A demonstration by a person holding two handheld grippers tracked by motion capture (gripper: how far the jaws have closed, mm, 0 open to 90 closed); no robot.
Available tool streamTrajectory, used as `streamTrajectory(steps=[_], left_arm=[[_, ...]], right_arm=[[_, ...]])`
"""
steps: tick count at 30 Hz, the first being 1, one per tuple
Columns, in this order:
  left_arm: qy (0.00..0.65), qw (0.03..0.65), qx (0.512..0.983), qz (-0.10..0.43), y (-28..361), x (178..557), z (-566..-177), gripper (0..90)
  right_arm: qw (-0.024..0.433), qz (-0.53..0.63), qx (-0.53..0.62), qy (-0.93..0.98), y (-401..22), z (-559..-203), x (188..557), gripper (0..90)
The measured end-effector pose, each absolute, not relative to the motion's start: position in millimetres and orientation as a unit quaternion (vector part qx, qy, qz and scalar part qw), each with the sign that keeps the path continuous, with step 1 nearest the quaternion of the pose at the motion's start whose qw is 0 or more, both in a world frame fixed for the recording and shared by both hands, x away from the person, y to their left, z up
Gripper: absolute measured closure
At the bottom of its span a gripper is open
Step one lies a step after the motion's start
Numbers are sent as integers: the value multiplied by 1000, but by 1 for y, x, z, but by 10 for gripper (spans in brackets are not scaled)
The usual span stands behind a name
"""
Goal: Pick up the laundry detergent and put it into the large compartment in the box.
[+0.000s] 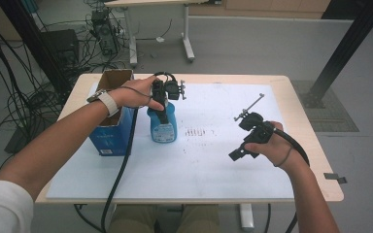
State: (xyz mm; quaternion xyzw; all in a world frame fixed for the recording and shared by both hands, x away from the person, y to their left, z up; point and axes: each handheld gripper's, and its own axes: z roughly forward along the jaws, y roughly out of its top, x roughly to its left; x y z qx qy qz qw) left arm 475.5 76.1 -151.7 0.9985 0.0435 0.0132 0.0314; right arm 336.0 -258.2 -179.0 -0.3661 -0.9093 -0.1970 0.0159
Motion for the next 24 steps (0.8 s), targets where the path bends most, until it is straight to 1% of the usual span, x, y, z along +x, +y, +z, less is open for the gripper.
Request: streamTrajectory(steps=[12,16,24], left_arm=[[47,30,998,14,76,475,-151,388],[47,29,998,22,73,471,-150,388],[63,41,997,22,77,467,-134,387]], right_arm=[[16,-197,-368,-909,-261,-179,335,116],[16,-196,-368,-909,-262,-178,334,116],[12,-196,-370,-908,-263,-177,332,116]])
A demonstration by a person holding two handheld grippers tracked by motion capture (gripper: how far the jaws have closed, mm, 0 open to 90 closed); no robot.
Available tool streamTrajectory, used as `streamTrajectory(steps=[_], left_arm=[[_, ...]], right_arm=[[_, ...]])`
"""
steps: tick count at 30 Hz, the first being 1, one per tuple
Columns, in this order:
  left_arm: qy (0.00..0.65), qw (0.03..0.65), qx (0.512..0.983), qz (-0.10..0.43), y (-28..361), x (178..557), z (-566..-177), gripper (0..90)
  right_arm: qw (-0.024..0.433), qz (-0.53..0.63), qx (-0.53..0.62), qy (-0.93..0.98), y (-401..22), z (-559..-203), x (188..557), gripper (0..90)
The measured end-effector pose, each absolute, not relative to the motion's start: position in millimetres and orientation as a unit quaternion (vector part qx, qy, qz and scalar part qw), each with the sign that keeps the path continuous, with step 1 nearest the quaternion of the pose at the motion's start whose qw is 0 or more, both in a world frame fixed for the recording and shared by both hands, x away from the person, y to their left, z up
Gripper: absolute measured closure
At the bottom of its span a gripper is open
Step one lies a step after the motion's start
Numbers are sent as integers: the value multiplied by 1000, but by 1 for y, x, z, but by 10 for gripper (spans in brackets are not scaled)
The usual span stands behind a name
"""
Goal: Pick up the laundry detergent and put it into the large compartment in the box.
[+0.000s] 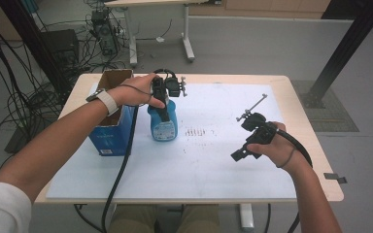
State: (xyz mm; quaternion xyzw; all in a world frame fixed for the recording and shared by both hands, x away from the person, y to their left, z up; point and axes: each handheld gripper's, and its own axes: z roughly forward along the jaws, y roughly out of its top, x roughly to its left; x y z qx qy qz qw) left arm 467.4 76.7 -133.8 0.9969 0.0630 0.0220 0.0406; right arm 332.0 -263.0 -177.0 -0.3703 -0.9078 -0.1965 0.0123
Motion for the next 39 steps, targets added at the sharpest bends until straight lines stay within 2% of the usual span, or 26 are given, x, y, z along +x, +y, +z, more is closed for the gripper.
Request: streamTrajectory(steps=[8,11,23,33,39], left_arm=[[80,36,996,27,75,459,-118,386],[113,34,993,23,75,457,-109,386],[158,39,986,29,77,445,-82,386],[220,44,974,31,76,434,-56,386],[243,30,969,41,69,427,-43,386]], right_arm=[[9,-198,-367,-909,-261,-174,329,117],[8,-199,-366,-909,-260,-173,327,116],[3,-201,-359,-911,-255,-170,324,116],[-1,-202,-354,-913,-253,-166,320,116],[-5,-202,-351,-914,-251,-162,318,116]])
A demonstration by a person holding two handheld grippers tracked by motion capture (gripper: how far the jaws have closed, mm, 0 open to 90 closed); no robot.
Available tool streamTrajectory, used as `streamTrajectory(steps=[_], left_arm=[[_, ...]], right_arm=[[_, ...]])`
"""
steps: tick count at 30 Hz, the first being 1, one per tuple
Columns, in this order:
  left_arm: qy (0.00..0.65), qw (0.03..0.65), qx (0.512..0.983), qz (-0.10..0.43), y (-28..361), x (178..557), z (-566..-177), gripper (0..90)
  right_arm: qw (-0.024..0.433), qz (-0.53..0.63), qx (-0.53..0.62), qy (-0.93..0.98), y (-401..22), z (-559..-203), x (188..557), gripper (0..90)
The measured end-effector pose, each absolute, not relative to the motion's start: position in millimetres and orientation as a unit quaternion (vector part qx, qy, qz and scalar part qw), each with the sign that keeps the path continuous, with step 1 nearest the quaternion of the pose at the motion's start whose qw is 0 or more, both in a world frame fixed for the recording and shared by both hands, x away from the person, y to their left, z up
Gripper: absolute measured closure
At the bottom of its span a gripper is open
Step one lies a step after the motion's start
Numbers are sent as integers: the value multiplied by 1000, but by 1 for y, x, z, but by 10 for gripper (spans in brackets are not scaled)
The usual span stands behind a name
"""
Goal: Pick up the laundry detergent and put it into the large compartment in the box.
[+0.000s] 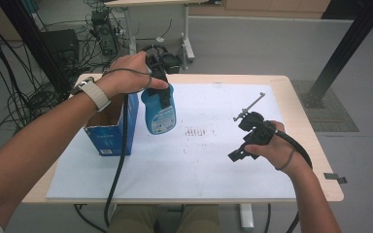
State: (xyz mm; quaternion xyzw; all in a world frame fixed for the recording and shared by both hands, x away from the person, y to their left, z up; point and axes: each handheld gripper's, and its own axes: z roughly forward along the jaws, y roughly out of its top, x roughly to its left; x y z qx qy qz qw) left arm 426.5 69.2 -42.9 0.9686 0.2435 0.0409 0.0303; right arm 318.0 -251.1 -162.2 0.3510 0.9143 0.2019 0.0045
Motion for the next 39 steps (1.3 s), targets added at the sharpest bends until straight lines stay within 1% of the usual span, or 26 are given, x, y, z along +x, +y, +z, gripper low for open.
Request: streamTrajectory(steps=[7,13,15,20,27,39], left_arm=[[283,32,957,48,72,422,-29,387],[324,33,945,43,76,421,-15,387],[327,36,943,43,79,420,-10,386],[352,40,934,46,85,420,2,386],[404,49,913,38,98,421,21,386],[444,49,894,35,111,421,39,386]], right_arm=[[8,205,349,914,-250,-160,316,120],[10,206,348,915,-250,-159,316,120],[9,205,347,915,-250,-158,316,120],[10,205,343,917,-246,-156,316,120],[12,205,340,918,-243,-152,318,119],[17,206,335,919,-240,-147,317,120]])
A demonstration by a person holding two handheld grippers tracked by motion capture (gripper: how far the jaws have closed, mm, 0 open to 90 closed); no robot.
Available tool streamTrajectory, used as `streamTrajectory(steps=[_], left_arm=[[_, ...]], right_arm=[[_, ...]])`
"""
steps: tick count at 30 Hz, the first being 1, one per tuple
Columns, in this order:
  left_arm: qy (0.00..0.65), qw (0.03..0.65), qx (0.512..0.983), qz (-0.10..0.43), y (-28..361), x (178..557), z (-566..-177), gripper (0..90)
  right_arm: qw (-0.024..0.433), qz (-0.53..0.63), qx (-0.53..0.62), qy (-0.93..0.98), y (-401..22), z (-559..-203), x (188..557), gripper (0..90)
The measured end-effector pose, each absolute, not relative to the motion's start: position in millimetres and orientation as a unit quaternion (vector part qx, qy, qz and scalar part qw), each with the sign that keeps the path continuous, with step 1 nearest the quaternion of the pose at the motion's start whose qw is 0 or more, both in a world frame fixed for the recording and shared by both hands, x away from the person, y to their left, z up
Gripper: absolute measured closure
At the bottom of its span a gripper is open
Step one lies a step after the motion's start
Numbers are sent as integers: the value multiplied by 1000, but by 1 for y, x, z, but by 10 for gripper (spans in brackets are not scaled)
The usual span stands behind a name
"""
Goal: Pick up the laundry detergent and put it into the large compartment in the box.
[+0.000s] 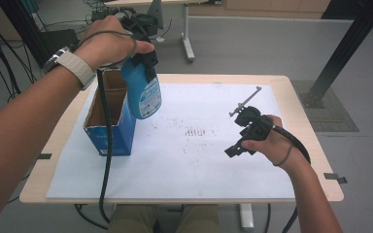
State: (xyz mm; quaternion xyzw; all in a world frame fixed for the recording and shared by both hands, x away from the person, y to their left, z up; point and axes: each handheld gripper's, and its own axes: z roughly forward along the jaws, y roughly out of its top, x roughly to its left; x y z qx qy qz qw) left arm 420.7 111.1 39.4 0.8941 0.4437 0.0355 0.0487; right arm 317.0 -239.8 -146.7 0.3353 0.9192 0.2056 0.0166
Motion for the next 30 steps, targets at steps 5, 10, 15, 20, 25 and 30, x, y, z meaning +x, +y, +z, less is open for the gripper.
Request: streamTrajectory(steps=[5,10,15,20,25,30], left_arm=[[464,55,884,30,120,422,44,386],[483,57,873,31,126,422,52,386],[495,58,866,29,132,422,57,386],[505,55,861,26,137,424,59,386],[520,56,852,15,145,427,61,386],[535,55,843,16,153,427,66,386]], right_arm=[[17,207,335,919,-239,-147,317,120],[17,208,333,919,-239,-148,317,120],[18,210,330,920,-239,-147,318,120],[17,212,329,920,-238,-148,319,120],[18,213,326,921,-238,-148,319,120],[18,216,324,921,-237,-149,320,120]])
